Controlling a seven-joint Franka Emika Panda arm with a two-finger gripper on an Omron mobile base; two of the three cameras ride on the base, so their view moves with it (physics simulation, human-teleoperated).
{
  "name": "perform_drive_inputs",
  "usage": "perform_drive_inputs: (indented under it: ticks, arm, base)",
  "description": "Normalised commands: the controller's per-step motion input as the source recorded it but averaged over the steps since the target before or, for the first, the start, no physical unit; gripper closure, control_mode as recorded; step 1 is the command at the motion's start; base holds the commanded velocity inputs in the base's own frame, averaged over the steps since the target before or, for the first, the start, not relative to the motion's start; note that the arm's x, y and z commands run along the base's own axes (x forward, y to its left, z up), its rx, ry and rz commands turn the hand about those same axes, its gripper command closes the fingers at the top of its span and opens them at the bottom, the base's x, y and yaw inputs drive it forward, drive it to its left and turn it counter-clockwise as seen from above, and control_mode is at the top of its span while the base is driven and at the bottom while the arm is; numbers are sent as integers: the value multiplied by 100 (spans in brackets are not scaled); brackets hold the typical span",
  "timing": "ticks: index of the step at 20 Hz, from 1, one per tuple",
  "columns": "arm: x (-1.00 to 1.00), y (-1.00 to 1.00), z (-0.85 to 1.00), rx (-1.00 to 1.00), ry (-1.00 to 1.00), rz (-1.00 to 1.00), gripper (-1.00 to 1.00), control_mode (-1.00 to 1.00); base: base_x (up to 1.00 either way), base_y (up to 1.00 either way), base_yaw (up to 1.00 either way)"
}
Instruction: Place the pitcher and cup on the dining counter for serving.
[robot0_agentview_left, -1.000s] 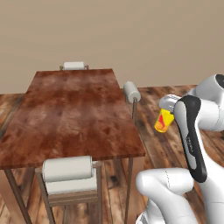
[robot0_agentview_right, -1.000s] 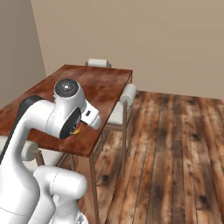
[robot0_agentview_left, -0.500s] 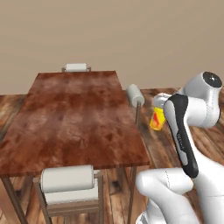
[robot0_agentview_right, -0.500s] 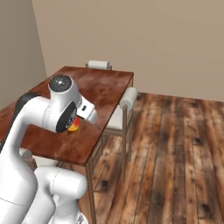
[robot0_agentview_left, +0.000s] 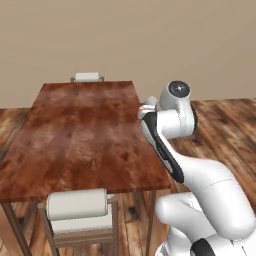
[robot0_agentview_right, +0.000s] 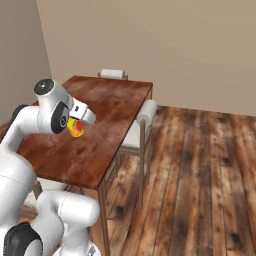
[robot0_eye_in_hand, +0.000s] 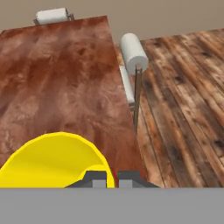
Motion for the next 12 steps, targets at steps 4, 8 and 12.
perform_drive_inputs:
  ticks: [4, 8, 12]
  arm:
    - [95, 38, -18, -2, 9, 0, 100, -100]
    - [56, 7, -22, 0, 8, 4, 100, -100]
    - [25, 1, -19, 8, 5, 3, 100, -100]
  base:
    - [0, 0, 0]
    - [0, 0, 0]
    - [0, 0, 0]
